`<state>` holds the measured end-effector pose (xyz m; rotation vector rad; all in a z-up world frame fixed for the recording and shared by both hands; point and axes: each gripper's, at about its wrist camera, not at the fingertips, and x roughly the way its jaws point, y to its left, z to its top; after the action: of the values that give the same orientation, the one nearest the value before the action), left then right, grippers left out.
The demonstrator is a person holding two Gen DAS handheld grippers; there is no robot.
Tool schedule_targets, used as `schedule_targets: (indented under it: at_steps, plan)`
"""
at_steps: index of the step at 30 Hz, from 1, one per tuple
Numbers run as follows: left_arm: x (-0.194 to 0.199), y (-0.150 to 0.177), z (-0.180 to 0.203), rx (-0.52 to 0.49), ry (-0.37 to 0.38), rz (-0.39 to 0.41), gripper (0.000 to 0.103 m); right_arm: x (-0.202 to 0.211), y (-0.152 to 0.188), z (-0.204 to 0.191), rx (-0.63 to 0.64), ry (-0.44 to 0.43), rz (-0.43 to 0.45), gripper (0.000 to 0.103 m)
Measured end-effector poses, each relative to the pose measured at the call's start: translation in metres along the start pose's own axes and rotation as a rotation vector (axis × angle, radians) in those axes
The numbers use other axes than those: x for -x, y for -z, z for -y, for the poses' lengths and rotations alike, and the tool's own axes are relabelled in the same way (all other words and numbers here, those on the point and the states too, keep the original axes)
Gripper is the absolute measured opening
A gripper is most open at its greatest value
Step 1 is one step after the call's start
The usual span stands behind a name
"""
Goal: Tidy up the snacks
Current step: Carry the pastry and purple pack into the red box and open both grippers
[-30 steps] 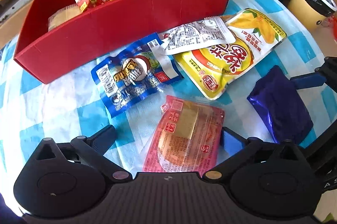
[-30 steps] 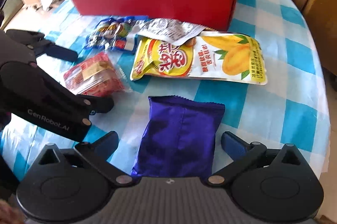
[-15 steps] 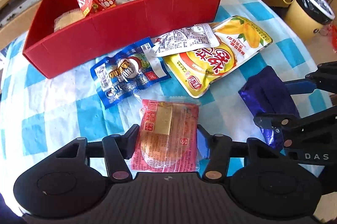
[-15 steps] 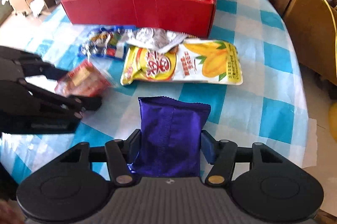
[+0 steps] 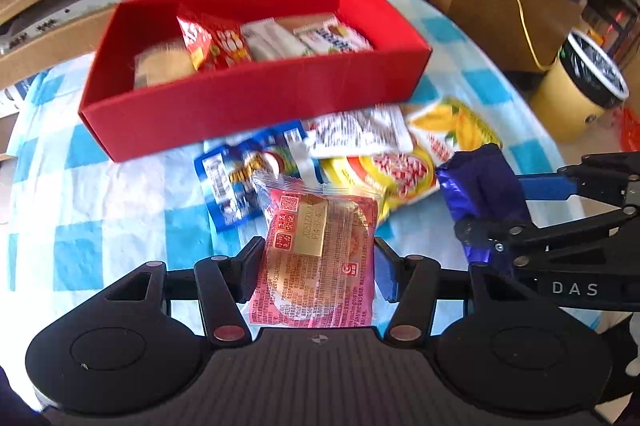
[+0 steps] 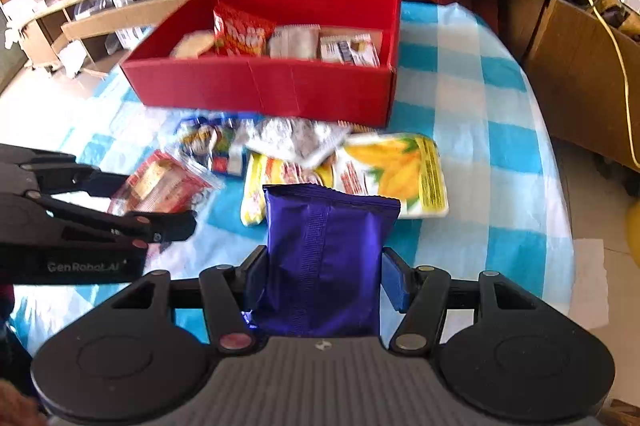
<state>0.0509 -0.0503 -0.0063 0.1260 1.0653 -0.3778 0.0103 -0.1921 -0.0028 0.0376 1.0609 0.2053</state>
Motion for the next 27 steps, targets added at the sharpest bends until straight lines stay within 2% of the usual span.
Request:
schedule_targets:
  at_steps: [11,27]
  plan:
    - [0.004,-0.03,-0.013,0.058,-0.019,0.06,0.063,0.003,-0.047,-0.007,-0.024,-0.023,0.076,0.063]
    - [0.006,-0.082,-0.033,0.1,-0.093,0.15,0.062,-0.004,-0.108,-0.005,-0.071,-0.032,0.151,0.063]
